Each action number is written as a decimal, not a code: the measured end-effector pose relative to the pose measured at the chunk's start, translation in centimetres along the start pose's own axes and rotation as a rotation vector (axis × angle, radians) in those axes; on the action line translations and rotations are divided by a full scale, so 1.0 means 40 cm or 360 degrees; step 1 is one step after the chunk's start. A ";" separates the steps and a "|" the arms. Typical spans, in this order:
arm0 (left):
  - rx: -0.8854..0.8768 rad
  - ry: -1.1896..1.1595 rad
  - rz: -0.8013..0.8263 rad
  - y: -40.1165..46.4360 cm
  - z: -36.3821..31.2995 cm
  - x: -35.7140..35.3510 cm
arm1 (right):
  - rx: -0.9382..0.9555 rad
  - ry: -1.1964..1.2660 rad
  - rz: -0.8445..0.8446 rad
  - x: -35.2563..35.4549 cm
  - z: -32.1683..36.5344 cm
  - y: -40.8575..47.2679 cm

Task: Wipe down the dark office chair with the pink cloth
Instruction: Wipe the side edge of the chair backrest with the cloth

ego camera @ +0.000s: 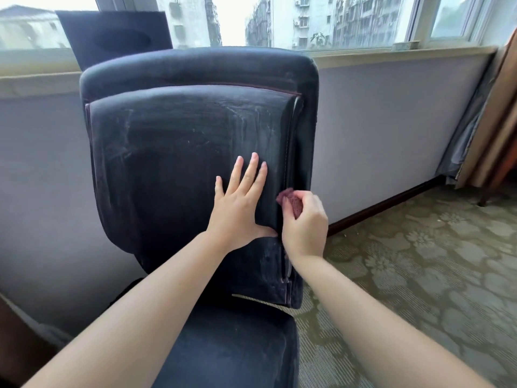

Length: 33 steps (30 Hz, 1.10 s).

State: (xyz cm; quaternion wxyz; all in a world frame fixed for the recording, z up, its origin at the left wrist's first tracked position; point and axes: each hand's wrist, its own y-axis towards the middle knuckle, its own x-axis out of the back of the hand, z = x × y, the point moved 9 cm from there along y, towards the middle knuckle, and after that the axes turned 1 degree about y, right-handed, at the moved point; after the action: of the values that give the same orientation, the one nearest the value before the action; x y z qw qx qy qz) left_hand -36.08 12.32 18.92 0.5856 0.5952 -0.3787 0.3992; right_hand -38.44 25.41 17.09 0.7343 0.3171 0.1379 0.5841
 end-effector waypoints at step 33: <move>0.0065 0.0102 0.0179 -0.007 -0.012 -0.026 | -0.0037 0.0012 0.0092 0.005 0.013 0.039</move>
State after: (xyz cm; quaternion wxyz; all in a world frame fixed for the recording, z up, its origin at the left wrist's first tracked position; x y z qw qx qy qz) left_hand -36.25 12.80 17.83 0.5619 0.5716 -0.3844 0.4581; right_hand -39.30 25.61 18.50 0.7201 0.3102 0.1247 0.6080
